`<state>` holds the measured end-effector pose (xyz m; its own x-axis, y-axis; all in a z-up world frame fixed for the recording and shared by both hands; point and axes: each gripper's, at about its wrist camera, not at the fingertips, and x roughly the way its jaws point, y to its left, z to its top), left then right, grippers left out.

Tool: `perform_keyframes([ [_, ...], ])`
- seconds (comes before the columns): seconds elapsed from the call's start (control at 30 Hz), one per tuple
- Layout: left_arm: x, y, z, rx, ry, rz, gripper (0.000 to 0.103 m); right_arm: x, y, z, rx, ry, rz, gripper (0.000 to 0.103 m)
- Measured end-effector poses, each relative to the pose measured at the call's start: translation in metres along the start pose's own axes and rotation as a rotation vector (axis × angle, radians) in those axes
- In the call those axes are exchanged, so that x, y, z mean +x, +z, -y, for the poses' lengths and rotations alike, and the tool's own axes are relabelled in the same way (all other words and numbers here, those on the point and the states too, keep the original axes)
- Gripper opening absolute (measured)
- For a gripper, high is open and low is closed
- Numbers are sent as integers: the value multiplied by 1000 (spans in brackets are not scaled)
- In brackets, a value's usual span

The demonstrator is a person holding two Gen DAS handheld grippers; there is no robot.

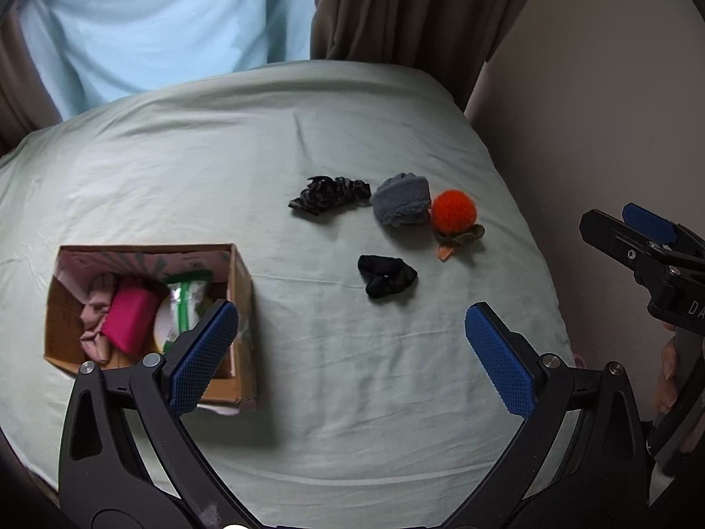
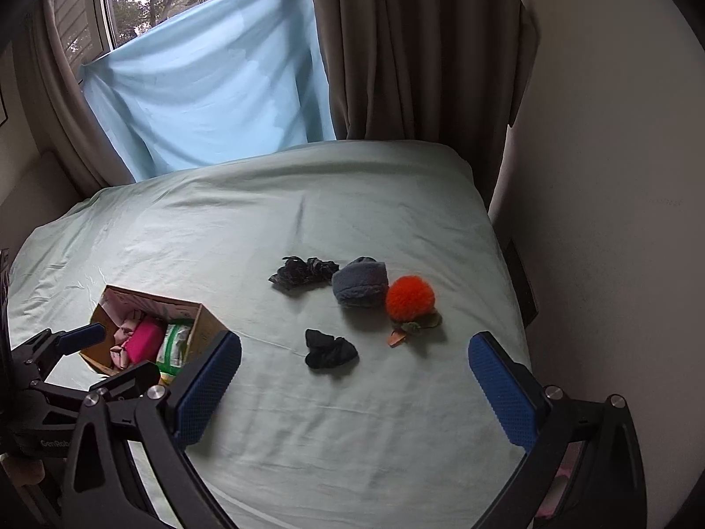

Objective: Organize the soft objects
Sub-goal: 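Move both open tools over the black sock and orange pompom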

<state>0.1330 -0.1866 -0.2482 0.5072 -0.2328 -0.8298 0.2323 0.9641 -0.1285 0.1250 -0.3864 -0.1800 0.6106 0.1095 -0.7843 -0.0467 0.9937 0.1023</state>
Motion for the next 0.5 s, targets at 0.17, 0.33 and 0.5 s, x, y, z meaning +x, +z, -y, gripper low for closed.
perform_keyframes([
  [0.17, 69, -2, 29, 46, 23, -18, 103, 58, -5, 46, 1, 18, -6, 103],
  [0.33, 137, -6, 48, 27, 26, -42, 103, 116, -6, 78, -25, 42, -9, 103],
  [0.5, 193, -13, 56, 23, 39, -49, 103, 172, -10, 95, -92, 75, -19, 103],
])
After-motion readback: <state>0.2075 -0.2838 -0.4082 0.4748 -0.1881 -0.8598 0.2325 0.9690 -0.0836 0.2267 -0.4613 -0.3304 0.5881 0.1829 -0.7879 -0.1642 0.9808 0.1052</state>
